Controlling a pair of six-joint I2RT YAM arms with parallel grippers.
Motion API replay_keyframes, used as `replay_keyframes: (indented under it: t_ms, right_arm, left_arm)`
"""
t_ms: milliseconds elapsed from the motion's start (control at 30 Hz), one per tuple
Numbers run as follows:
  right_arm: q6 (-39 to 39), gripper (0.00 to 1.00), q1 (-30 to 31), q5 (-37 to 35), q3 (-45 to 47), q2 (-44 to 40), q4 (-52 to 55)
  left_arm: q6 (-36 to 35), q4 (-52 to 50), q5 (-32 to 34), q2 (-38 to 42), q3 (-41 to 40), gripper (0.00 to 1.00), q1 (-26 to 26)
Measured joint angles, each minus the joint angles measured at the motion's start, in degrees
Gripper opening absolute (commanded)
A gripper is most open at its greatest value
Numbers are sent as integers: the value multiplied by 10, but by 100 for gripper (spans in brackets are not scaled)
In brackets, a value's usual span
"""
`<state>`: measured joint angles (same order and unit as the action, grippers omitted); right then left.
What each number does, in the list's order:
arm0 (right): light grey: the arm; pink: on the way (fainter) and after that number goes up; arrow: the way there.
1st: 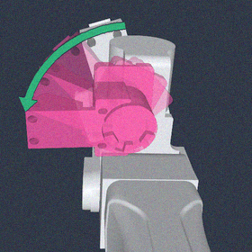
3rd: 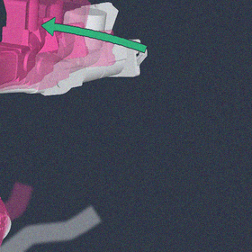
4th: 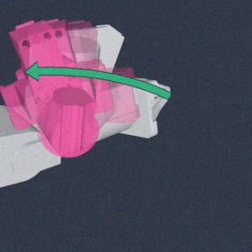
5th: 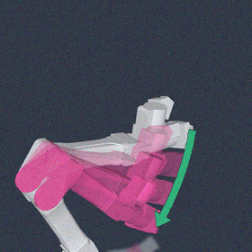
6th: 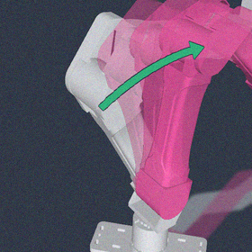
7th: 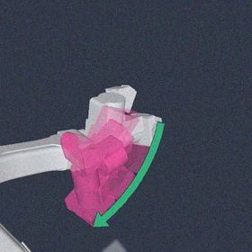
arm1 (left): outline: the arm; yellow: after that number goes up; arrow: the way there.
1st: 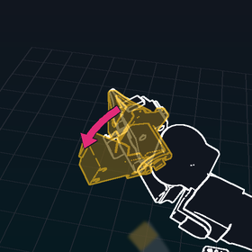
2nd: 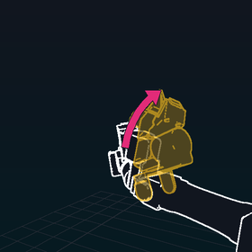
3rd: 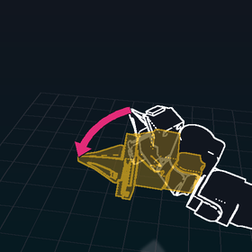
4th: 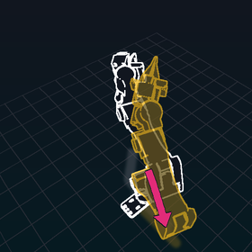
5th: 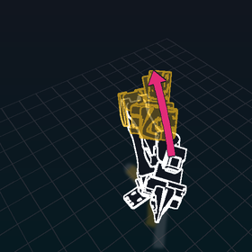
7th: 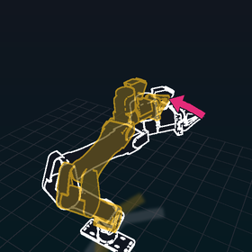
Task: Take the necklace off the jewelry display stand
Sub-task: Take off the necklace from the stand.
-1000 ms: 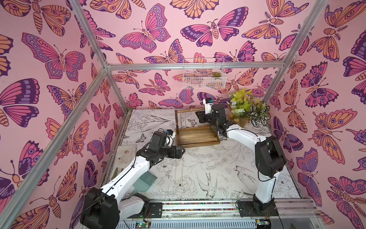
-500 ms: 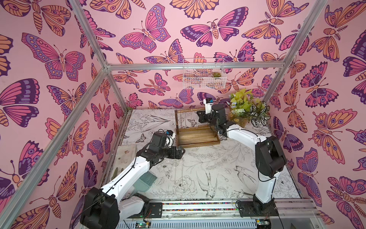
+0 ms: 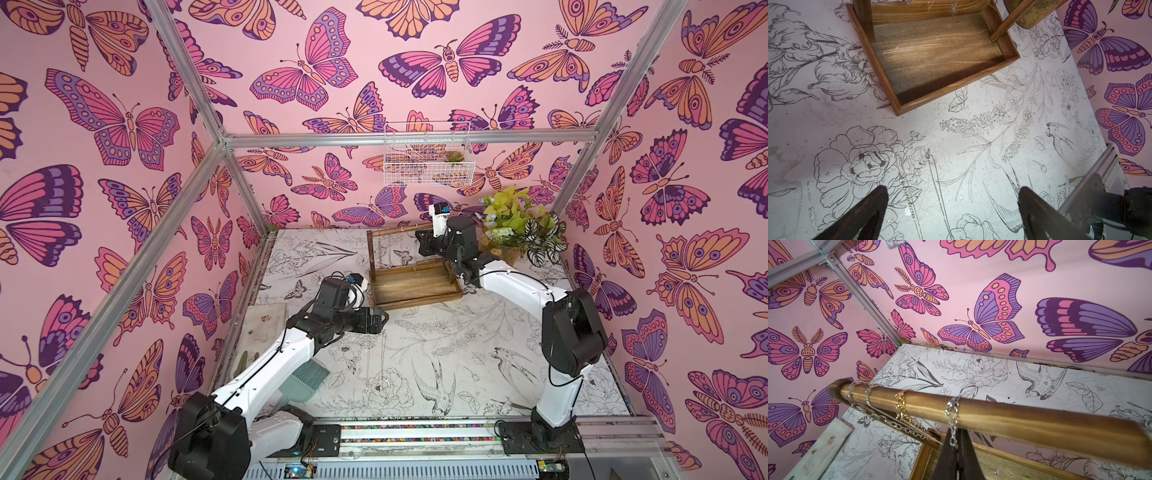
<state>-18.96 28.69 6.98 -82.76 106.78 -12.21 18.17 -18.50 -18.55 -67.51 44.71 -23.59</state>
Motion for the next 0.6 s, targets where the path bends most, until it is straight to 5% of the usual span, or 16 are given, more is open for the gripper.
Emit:
replay_keyframes:
  t_ms: [600]
  right_arm:
    - [15, 5, -31, -14, 21, -30, 5]
  left_arm:
    - [1, 9, -12, -1, 0, 100, 0]
